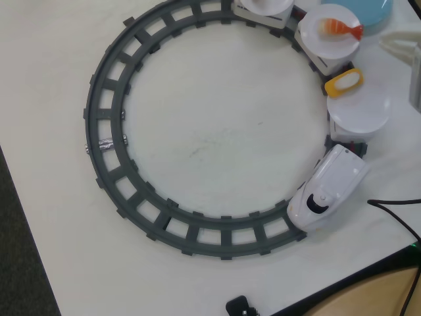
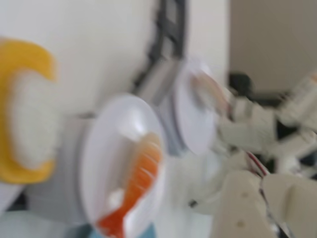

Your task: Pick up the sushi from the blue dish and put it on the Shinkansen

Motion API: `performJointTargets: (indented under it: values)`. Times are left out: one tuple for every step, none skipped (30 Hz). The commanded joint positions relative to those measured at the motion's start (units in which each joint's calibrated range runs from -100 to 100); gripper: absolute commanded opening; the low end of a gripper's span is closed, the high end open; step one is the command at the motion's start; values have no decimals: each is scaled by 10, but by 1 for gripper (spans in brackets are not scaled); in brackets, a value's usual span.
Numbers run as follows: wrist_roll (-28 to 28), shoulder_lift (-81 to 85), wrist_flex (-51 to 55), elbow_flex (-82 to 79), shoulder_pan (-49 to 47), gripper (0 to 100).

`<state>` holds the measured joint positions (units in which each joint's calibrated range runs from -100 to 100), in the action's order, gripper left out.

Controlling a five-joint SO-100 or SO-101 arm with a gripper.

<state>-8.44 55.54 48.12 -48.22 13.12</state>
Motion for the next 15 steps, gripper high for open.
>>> performJointTargets:
  values:
    - [-18,30,40,34,-29,1]
    - [-28,45,44,35,-24,1]
    - [-32,66,47,33,-17,1]
    - [-29,90,52,32,-9,1]
    - [-28,118,58,27,0,2]
    - [-24,147,65,15,15,2]
    - [-9,178,70,-1,36,2]
    - [13,207,70,-20,61,2]
    - [34,232,70,-44,89,2]
    - [51,255,69,-69,121,1]
    - [60,276,67,-98,158,1]
    - [66,295,64,-128,198,1]
    - [68,315,63,-158,239,1]
    - [69,333,63,-187,277,1]
    - [70,346,65,-209,311,2]
